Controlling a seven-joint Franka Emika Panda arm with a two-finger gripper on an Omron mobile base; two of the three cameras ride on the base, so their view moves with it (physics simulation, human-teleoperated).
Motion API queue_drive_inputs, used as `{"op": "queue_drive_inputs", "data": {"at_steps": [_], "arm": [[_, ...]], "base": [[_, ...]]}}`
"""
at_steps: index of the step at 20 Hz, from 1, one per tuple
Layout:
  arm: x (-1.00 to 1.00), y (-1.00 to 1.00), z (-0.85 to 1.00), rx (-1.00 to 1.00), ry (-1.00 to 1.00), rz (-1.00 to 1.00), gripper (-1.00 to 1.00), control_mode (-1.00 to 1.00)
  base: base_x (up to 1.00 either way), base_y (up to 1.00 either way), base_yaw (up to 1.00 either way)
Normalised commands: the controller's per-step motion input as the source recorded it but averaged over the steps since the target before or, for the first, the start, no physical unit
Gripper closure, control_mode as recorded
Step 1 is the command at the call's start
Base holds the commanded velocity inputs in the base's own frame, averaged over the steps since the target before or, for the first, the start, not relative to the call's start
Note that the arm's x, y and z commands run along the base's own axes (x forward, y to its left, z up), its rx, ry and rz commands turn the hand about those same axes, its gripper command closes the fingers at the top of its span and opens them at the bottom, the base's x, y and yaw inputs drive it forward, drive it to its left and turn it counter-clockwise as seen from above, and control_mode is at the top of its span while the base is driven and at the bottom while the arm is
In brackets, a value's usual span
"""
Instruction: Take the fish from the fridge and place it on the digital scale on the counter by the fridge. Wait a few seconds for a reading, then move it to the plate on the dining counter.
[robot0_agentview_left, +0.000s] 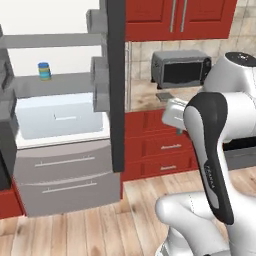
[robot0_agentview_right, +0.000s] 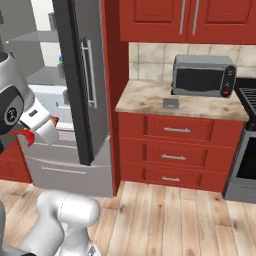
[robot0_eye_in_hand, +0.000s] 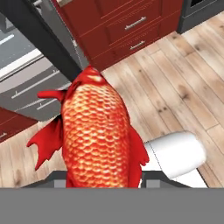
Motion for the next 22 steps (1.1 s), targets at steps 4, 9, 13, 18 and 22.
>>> {"op": "queue_drive_inputs", "data": {"at_steps": [4,9,13,18,22], "arm": [[0.00,0.00,0.00,0.00,0.00,0.00,1.00,1.00],[0.00,0.00,0.00,0.00,0.00,0.00,1.00,1.00],[0.00,0.00,0.00,0.00,0.00,0.00,1.00,1.00],[0.00,0.00,0.00,0.00,0.00,0.00,1.00,1.00],[0.00,0.00,0.00,0.00,0.00,0.00,1.00,1.00]], "base": [[0.00,-1.00,0.00],[0.25,-0.98,0.00],[0.77,-0.77,0.10],[0.90,-0.62,0.14],[0.89,-0.57,0.15]]}}
